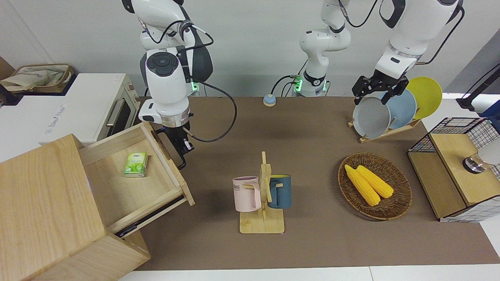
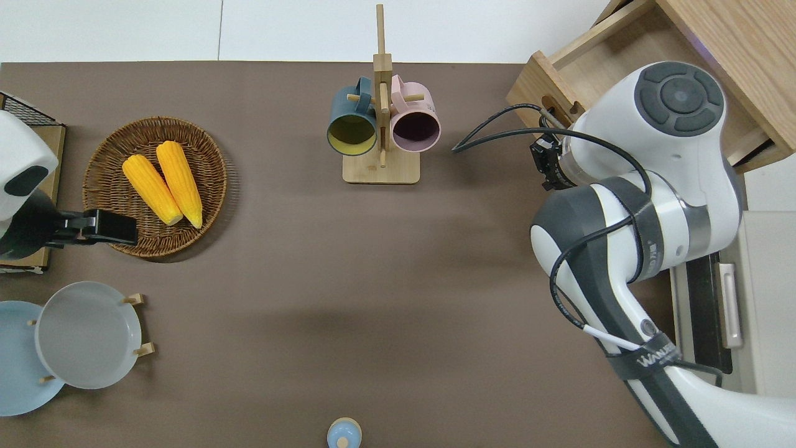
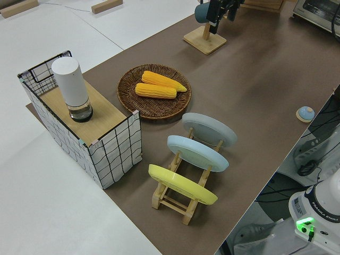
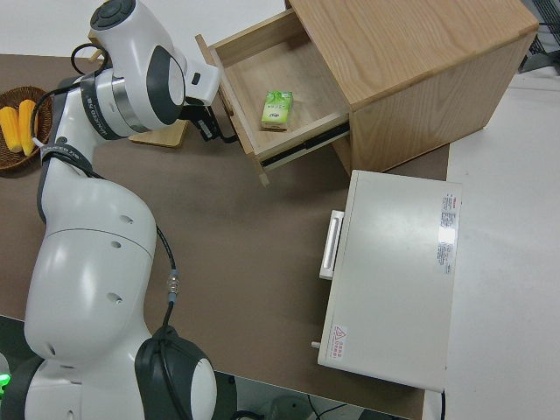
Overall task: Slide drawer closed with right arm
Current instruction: 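Push the drawer front away from the robot with the right gripper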
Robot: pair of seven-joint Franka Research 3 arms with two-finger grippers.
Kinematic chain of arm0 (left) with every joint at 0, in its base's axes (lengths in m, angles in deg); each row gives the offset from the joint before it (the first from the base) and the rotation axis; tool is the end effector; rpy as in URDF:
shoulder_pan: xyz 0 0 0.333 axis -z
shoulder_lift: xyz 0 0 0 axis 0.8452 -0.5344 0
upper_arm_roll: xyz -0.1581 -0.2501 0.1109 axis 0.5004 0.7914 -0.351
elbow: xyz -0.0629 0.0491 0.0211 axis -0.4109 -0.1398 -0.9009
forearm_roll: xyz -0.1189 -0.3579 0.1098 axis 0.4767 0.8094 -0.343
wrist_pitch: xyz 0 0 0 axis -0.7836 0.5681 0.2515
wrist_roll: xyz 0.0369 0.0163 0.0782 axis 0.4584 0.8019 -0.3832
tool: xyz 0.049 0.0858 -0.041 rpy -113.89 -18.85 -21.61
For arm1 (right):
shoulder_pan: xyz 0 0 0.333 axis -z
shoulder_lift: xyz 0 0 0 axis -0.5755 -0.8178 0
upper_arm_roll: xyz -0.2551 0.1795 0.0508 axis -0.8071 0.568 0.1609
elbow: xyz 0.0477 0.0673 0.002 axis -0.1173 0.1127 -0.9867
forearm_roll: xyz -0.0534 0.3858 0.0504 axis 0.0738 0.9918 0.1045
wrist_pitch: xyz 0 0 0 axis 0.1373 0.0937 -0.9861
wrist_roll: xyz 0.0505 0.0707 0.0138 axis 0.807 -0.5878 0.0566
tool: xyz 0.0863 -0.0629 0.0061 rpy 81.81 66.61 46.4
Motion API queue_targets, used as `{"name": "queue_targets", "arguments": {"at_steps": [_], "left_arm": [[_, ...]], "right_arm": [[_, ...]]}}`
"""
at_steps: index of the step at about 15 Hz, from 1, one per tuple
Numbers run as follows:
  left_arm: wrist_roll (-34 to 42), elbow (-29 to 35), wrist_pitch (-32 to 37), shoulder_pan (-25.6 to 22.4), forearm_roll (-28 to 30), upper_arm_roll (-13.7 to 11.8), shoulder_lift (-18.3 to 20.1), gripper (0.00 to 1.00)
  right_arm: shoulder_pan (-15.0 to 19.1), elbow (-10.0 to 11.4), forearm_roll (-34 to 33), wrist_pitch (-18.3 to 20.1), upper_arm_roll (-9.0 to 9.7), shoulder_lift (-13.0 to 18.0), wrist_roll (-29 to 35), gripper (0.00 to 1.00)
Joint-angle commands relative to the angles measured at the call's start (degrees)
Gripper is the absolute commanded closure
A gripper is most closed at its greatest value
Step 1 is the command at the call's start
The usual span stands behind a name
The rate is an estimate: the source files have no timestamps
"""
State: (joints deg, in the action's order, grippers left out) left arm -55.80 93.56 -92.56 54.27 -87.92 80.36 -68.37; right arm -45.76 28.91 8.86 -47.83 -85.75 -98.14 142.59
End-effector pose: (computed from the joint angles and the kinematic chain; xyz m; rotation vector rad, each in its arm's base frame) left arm 0.5474 -0.0291 0.6201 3.1237 -0.0182 -0.0210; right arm 0.6413 0.1416 0.4870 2.7841 -1.3536 0.1191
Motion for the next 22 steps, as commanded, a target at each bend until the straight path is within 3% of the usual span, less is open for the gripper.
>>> {"name": "queue_targets", "arguments": {"at_steps": [1,7,14,22], "left_arm": [[0.23,-0.04,0.69,-0.09,-0.73,-0.03,0.59,0.0],[0.23,-0.04,0.69,-0.09,-0.73,-0.03,0.59,0.0],[0.23,-0.04,0.69,-0.09,-0.73,-0.03,0.59,0.0],[0.23,-0.04,0.69,-0.09,-0.73,-0.03,0.59,0.0]], "right_arm": [[1.3,-2.46,-1.83,-0.56,-0.73,-1.85,-3.38,1.0],[3.15,-3.95,-1.74,-2.59,-2.31,-2.82,-6.19,1.0],[5.61,-5.09,-1.66,-4.69,-2.76,-3.78,-9.18,1.0],[9.92,-7.81,-1.48,-7.59,-2.58,-6.07,-11.74,1.0]]}}
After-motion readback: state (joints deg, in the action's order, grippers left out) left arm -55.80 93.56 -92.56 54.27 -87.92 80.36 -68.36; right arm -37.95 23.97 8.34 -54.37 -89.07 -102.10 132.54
